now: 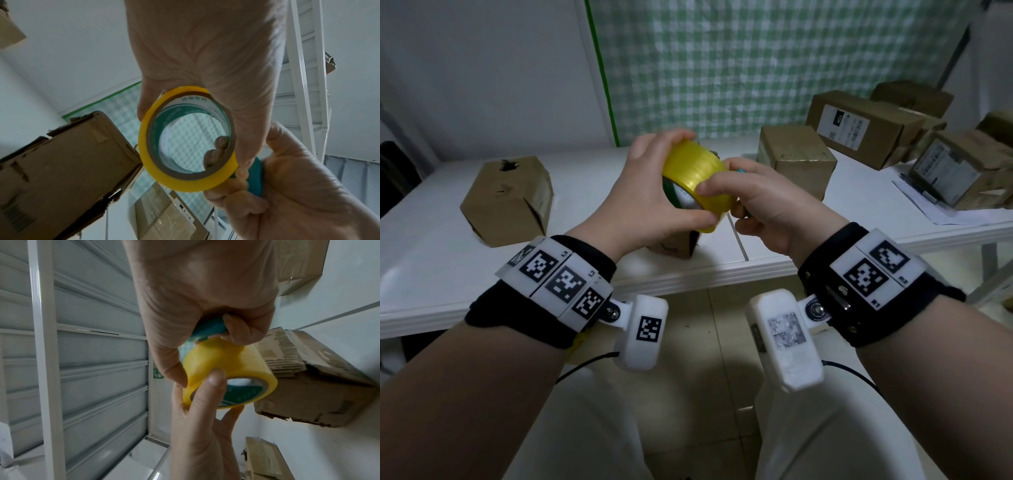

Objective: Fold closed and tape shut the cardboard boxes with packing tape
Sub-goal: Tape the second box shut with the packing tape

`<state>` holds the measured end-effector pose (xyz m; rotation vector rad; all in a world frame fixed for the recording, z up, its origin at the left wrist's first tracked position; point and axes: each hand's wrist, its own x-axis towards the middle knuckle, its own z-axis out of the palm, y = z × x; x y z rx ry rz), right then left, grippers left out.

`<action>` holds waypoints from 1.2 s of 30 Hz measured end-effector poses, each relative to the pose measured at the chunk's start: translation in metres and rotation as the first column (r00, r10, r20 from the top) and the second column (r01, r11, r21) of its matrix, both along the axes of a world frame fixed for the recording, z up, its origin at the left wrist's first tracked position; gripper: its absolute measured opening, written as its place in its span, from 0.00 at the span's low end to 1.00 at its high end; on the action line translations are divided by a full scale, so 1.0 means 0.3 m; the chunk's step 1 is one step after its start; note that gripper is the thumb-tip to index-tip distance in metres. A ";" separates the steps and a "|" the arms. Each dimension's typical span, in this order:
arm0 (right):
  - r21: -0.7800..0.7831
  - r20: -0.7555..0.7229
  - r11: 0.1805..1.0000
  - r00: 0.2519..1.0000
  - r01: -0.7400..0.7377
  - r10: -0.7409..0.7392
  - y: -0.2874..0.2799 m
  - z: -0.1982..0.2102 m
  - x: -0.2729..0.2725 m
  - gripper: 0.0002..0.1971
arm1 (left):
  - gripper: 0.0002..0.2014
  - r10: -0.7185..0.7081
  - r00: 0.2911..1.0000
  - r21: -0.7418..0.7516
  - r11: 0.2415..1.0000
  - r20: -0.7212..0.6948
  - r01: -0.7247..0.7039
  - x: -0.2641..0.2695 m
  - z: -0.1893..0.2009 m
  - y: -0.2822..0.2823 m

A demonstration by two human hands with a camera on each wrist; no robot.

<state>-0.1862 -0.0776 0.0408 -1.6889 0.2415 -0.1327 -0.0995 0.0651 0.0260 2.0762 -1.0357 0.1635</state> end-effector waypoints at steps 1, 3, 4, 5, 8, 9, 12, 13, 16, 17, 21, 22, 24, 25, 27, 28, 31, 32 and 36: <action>0.011 0.004 1.000 1.000 0.008 -0.009 0.001 -0.001 0.002 0.10 | 0.48 0.003 1.000 -0.003 1.000 0.001 -0.003 -0.002 0.000 -0.001; 0.027 0.014 0.999 1.000 0.025 -0.025 0.002 -0.002 0.006 0.13 | 0.47 0.015 1.000 -0.010 1.000 0.006 -0.015 -0.007 -0.001 -0.003; 0.030 0.021 0.999 0.999 0.031 -0.032 0.002 -0.002 0.008 0.14 | 0.47 0.021 1.000 -0.013 1.000 0.007 -0.021 -0.010 -0.001 -0.004; 0.033 0.026 0.999 0.999 0.036 -0.037 0.003 -0.002 0.009 0.15 | 0.47 0.026 1.000 -0.016 1.000 0.007 -0.026 -0.012 -0.002 -0.006; 0.021 0.039 0.999 0.998 0.045 -0.046 0.003 -0.003 0.015 0.15 | 0.45 0.039 0.999 -0.026 0.999 0.007 -0.039 -0.017 -0.004 -0.010; 0.016 0.045 0.999 0.998 0.043 -0.044 0.004 -0.003 0.015 0.15 | 0.45 0.042 0.999 -0.028 0.999 0.004 -0.042 -0.018 -0.005 -0.011; -0.011 0.056 0.999 0.998 0.031 -0.030 0.005 -0.004 0.011 0.13 | 0.45 0.044 0.999 -0.028 0.999 -0.005 -0.044 -0.018 -0.004 -0.011; -0.026 0.053 0.999 0.998 0.027 -0.026 0.003 -0.005 0.009 0.13 | 0.45 0.045 0.999 -0.025 0.999 -0.005 -0.045 -0.018 -0.002 -0.010; -0.039 0.033 0.999 0.999 0.005 -0.004 0.000 -0.004 0.002 0.10 | 0.46 0.043 0.999 -0.012 0.999 -0.003 -0.043 -0.011 0.007 -0.009; -0.033 0.029 0.999 1.000 0.001 0.000 0.002 -0.002 0.001 0.10 | 0.46 0.042 0.999 -0.007 0.999 -0.005 -0.042 -0.009 0.009 -0.009; -0.032 0.035 0.999 0.999 0.003 -0.001 0.006 0.000 -0.003 0.10 | 0.45 0.036 0.999 0.001 0.999 -0.005 -0.036 -0.009 0.012 -0.010; -0.038 0.035 0.999 0.999 0.002 0.000 0.006 0.000 -0.004 0.10 | 0.45 0.034 0.999 0.000 0.999 -0.004 -0.034 -0.009 0.011 -0.011; -0.043 0.035 0.999 0.999 0.003 -0.001 0.006 0.001 -0.005 0.11 | 0.45 0.032 0.999 -0.005 0.999 -0.003 -0.032 -0.010 0.009 -0.011; -0.043 0.037 0.999 0.999 0.006 -0.005 0.006 0.001 -0.005 0.11 | 0.46 0.033 0.999 -0.008 0.999 -0.003 -0.033 -0.011 0.008 -0.012; -0.049 0.043 0.999 0.999 0.020 -0.018 0.006 0.001 -0.004 0.11 | 0.46 0.034 0.999 -0.012 0.999 -0.003 -0.034 -0.014 0.007 -0.015; -0.054 0.046 0.998 0.999 0.028 -0.026 0.007 0.002 -0.004 0.11 | 0.45 0.034 0.999 -0.016 0.999 -0.002 -0.034 -0.016 0.006 -0.016; -0.059 0.062 0.997 0.997 0.044 -0.040 0.004 0.002 0.000 0.12 | 0.45 0.039 0.999 -0.033 0.999 0.006 -0.039 -0.019 0.005 -0.020; -0.062 0.065 0.997 0.997 0.047 -0.043 0.003 0.003 0.001 0.12 | 0.45 0.041 0.999 -0.034 0.999 0.009 -0.041 -0.019 0.004 -0.021; -0.064 0.082 0.997 0.996 0.042 -0.036 -0.009 0.007 0.004 0.12 | 0.45 0.053 0.999 -0.031 0.998 0.005 -0.053 -0.023 0.010 -0.027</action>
